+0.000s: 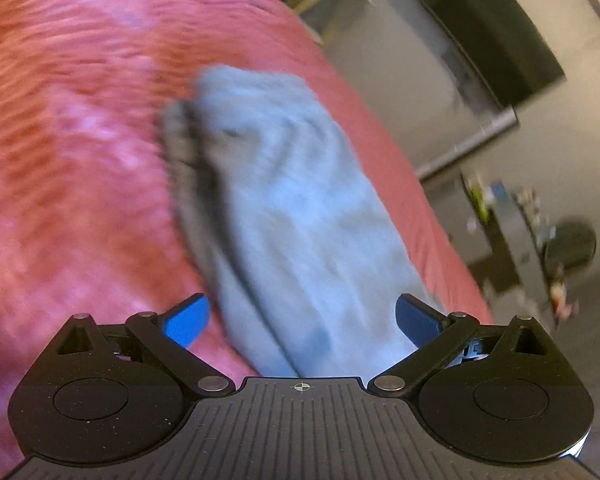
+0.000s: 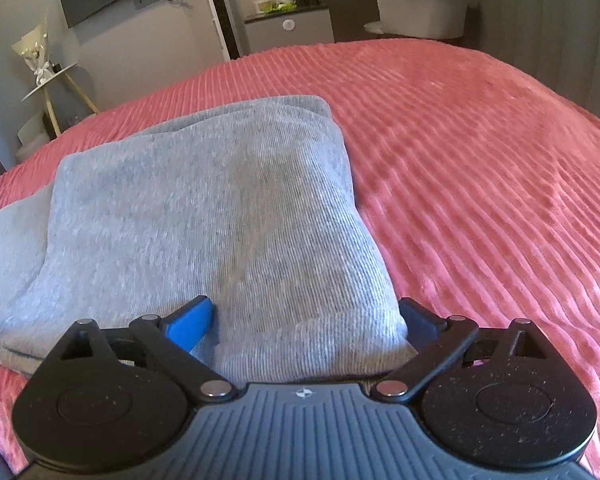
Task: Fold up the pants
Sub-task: 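Grasp the sweatpants cuffs with the left gripper and lift them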
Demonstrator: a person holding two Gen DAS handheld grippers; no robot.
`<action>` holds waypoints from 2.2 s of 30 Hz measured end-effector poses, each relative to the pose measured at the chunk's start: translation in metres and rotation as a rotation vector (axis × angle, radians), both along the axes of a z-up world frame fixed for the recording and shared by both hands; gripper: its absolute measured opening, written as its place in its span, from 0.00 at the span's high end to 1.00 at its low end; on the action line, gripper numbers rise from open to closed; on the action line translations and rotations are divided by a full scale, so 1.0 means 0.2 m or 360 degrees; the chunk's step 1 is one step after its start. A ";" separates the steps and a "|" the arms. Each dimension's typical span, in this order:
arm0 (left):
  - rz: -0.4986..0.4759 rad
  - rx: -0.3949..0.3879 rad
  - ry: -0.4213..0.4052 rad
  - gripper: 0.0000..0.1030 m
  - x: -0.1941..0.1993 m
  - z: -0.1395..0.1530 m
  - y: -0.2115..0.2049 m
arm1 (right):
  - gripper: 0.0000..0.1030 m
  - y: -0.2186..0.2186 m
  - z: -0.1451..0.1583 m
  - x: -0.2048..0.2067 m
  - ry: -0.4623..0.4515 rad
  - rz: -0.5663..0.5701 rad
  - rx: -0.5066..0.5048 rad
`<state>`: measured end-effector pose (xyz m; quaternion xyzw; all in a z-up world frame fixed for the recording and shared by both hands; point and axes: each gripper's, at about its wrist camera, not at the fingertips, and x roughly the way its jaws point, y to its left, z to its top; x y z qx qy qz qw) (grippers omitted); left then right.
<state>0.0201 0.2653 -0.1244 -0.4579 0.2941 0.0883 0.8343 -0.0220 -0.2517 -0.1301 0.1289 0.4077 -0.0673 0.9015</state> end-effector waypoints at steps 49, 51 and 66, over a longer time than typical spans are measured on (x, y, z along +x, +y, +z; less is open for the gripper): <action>-0.0030 -0.0208 -0.0322 0.59 0.19 -0.24 0.34 | 0.05 0.02 -0.08 0.03 -0.0220 0.0037 -0.0052; -0.0033 -0.0207 -0.0314 0.55 0.21 -0.24 0.34 | 0.05 0.02 -0.08 0.03 -0.0220 0.0038 -0.0052; -0.0018 -0.0242 -0.0285 0.76 0.26 -0.26 0.36 | 0.05 0.02 -0.08 0.03 -0.0231 0.0044 -0.0063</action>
